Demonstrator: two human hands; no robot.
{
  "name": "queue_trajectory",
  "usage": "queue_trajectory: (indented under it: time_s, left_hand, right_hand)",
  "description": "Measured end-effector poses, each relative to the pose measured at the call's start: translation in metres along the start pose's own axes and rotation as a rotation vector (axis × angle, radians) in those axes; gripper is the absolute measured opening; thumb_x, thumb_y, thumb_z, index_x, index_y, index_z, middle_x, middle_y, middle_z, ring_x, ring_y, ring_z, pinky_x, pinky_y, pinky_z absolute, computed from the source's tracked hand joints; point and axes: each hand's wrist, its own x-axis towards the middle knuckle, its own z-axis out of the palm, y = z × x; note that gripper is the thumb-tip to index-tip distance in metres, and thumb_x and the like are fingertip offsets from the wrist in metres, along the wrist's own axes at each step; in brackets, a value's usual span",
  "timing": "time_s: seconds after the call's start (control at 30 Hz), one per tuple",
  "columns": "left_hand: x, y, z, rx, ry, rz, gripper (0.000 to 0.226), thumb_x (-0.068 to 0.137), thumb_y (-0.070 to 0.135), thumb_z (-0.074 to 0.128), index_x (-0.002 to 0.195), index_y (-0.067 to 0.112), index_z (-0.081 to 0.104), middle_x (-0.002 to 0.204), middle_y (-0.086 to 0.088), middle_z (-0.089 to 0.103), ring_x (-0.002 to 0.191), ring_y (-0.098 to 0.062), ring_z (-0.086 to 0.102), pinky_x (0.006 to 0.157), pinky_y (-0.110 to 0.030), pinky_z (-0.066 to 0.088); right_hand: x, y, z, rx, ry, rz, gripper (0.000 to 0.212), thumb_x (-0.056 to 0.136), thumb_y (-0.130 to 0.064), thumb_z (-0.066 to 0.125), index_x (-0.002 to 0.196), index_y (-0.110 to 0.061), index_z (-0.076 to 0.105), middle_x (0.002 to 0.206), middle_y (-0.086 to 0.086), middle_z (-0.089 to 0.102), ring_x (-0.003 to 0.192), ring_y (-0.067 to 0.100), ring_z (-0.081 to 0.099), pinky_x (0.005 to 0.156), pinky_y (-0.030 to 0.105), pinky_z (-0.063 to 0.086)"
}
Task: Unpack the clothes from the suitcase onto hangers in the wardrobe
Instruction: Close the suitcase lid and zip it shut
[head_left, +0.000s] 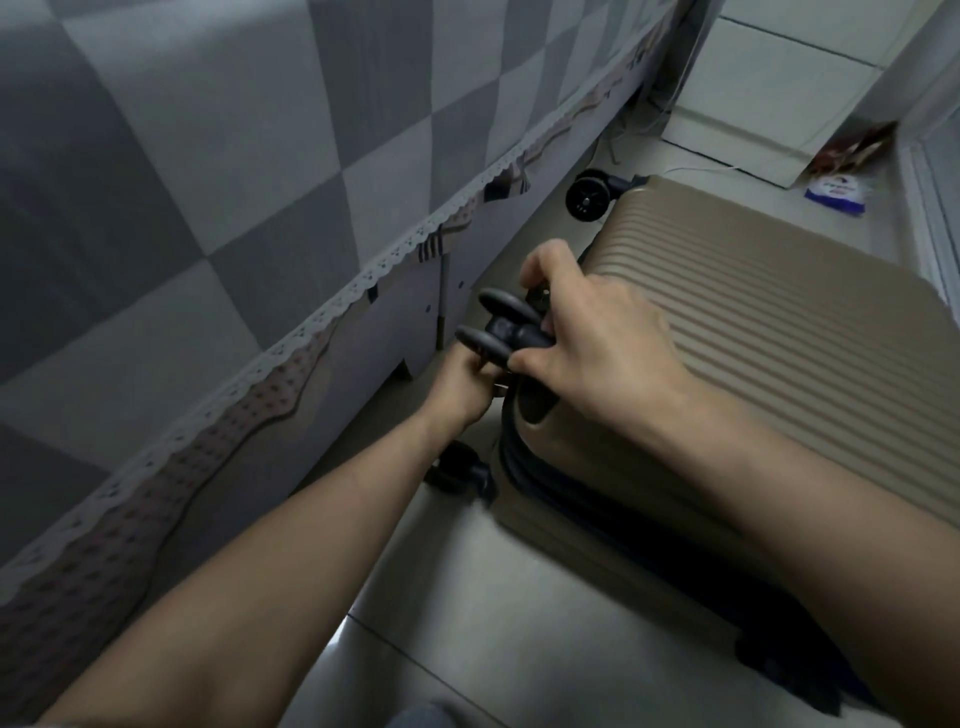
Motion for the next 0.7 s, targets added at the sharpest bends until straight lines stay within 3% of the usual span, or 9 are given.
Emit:
queue_trajectory:
  time_s: [0.1,0.23,0.3,0.43,0.57,0.63,0.7]
  left_hand:
    - [-0.005,-0.002,-0.009,0.046,-0.007,0.027,0.015,0.092,-0.005,0.043,0.096,0.0,0.057,0.086,-0.007,0.063,0.074,-0.013,0.062,0.065,-0.021,0.051]
    - [-0.016,-0.015,-0.028,0.109,-0.049,0.073,0.028,0.092,-0.004,0.045,0.071,0.014,0.049,0.072,0.0,0.06,0.061,0.006,0.059,0.061,-0.014,0.047]
    - [-0.026,-0.019,-0.035,0.144,-0.079,0.075,0.031,0.093,-0.004,0.044,0.07,0.016,0.047,0.072,-0.003,0.06,0.065,0.0,0.061,0.062,-0.014,0.047]
    - [-0.043,-0.026,-0.034,0.258,-0.101,0.119,0.023,0.091,-0.003,0.047,0.076,0.013,0.052,0.078,-0.013,0.065,0.076,-0.025,0.067,0.07,-0.038,0.053]
    - [-0.058,-0.035,-0.028,0.353,-0.108,0.153,0.029,0.09,0.007,0.054,0.071,0.028,0.05,0.075,-0.004,0.067,0.074,-0.02,0.069,0.068,-0.042,0.055]
    - [-0.064,-0.04,-0.024,0.318,-0.06,0.138,0.028,0.089,0.011,0.057,0.068,0.03,0.052,0.071,0.002,0.066,0.072,-0.019,0.069,0.067,-0.042,0.055]
    - [-0.07,-0.046,-0.018,0.282,0.004,0.152,0.016,0.087,0.017,0.059,0.074,0.027,0.059,0.071,0.003,0.066,0.07,-0.017,0.068,0.065,-0.043,0.055]
  right_hand:
    - [0.009,0.001,0.005,-0.005,0.018,0.022,0.051,0.076,-0.031,0.068,0.112,-0.022,0.033,0.091,0.007,0.061,0.086,0.031,0.057,0.063,0.035,0.039]
    - [0.021,0.002,0.015,-0.052,0.014,0.058,0.048,0.081,-0.029,0.066,0.113,-0.019,0.033,0.088,0.006,0.056,0.087,0.033,0.055,0.065,0.035,0.03]
    - [0.028,0.001,0.021,-0.069,0.009,0.086,0.047,0.083,-0.028,0.065,0.115,-0.016,0.033,0.084,0.005,0.05,0.089,0.033,0.055,0.068,0.033,0.027]
    - [0.036,-0.002,0.032,-0.057,0.01,0.094,0.044,0.084,-0.027,0.064,0.115,-0.015,0.034,0.082,0.005,0.044,0.097,0.032,0.053,0.08,0.036,0.035]
    - [0.037,-0.004,0.042,-0.069,0.006,0.103,0.039,0.087,-0.029,0.06,0.115,-0.013,0.038,0.09,0.01,0.054,0.103,0.032,0.052,0.094,0.04,0.036]
    - [0.03,0.0,0.042,0.065,0.076,0.092,0.027,0.088,-0.028,0.058,0.107,-0.012,0.048,0.094,0.009,0.058,0.101,0.029,0.052,0.089,0.039,0.038]
    - [0.008,0.002,0.037,0.314,0.23,0.067,0.013,0.088,-0.025,0.058,0.093,-0.013,0.055,0.084,0.0,0.058,0.087,0.021,0.054,0.075,0.038,0.044]
